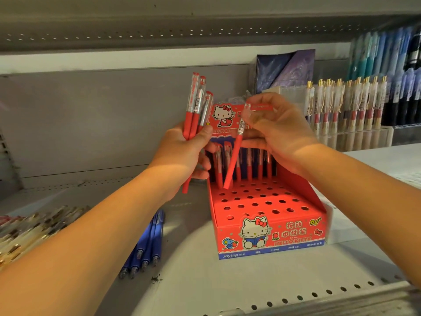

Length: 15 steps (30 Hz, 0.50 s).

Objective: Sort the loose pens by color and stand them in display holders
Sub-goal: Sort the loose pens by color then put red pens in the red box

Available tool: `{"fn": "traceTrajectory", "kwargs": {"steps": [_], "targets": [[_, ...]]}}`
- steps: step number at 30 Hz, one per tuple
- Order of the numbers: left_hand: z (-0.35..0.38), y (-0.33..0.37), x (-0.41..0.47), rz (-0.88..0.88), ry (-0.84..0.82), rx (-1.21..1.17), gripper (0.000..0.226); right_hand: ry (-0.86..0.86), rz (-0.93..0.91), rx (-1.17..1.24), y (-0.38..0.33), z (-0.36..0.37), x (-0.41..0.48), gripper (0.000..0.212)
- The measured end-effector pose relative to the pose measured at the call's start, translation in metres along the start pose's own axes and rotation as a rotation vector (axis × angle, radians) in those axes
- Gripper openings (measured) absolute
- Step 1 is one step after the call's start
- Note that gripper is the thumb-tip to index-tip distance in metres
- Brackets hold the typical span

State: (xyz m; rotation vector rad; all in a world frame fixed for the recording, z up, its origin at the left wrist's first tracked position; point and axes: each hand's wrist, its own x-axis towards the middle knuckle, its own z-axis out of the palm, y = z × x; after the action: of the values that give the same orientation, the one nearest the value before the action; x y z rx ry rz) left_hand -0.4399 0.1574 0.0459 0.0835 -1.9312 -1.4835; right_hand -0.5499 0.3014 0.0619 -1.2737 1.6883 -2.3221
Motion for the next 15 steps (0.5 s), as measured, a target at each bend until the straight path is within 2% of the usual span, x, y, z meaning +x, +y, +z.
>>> {"fn": "traceTrajectory", "kwargs": {"steps": [4, 8, 15], "targets": [[-0.001, 0.000, 0.001, -0.036, -0.005, -0.038, 0.020, 0.047, -0.116, -0.320, 0.002, -0.004, 0.003, 0.026], [0.002, 0.002, -0.001, -0.078, -0.034, -0.086, 0.022, 0.066, -0.151, -0.421, 0.006, -0.010, 0.006, 0.029], [0.000, 0.008, -0.002, -0.146, -0.034, -0.221, 0.013, 0.080, -0.137, -0.486, 0.014, -0.014, 0.010, 0.030]]}}
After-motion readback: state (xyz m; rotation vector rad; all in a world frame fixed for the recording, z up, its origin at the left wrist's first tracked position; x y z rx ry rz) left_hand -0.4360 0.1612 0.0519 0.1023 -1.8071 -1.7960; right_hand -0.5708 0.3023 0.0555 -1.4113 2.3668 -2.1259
